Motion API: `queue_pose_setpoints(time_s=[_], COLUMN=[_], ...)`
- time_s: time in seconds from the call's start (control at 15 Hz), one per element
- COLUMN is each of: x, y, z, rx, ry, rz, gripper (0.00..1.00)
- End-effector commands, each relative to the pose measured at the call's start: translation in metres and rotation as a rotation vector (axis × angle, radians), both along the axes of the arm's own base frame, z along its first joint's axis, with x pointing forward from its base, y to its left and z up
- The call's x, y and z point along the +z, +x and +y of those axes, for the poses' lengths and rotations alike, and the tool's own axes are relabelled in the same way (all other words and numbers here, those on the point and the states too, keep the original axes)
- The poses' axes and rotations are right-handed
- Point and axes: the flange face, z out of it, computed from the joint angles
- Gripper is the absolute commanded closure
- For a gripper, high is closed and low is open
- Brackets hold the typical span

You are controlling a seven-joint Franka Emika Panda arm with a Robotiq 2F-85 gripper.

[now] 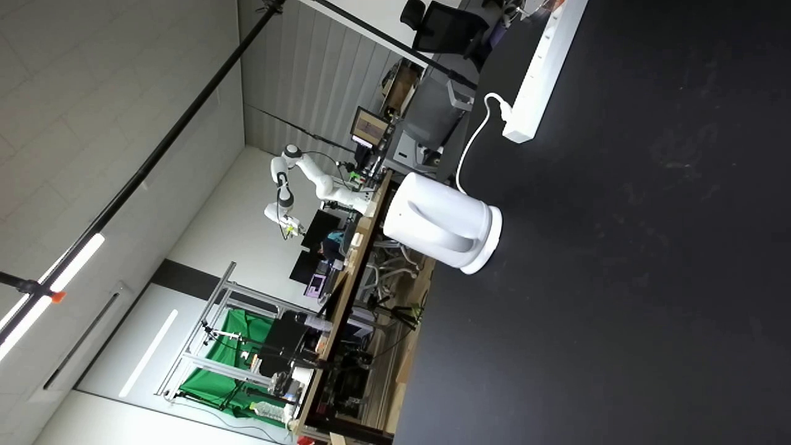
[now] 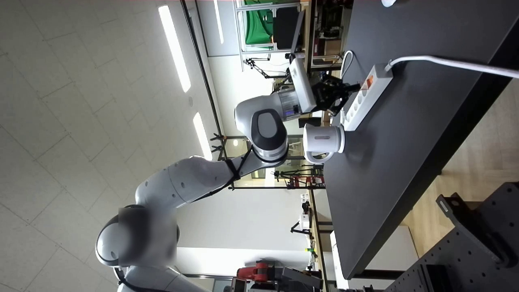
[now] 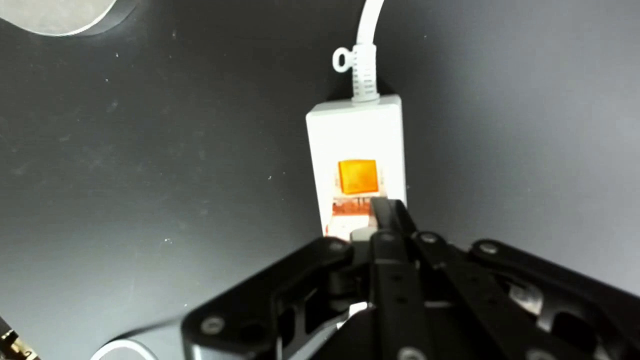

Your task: Press the switch on the adapter

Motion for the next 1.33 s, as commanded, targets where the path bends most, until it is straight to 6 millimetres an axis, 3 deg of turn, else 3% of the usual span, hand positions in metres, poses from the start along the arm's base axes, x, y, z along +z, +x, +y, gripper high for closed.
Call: queue_pose_setpoints(time_s=[0.0,0.27,0.33,0.47,1.07,1.27], x=[0.027,0.041,0.043,0.045,0.059,0.057], y=[-0.025,-0.038,-0.041,-0.044,-0.056,-0.059], z=[-0.002,-0.013,-0.016,-0.021,-0.029,-0.034], rx=[-0.004,-0.026,-0.031,-0.038,-0.036,-0.041], ry=[0.020,-0.003,-0.011,-0.024,-0.084,-0.099], rz=[0.014,0.042,0.057,0.081,0.182,0.297], gripper=[1.00,1.00,0.74,0.68,0.07,0.00])
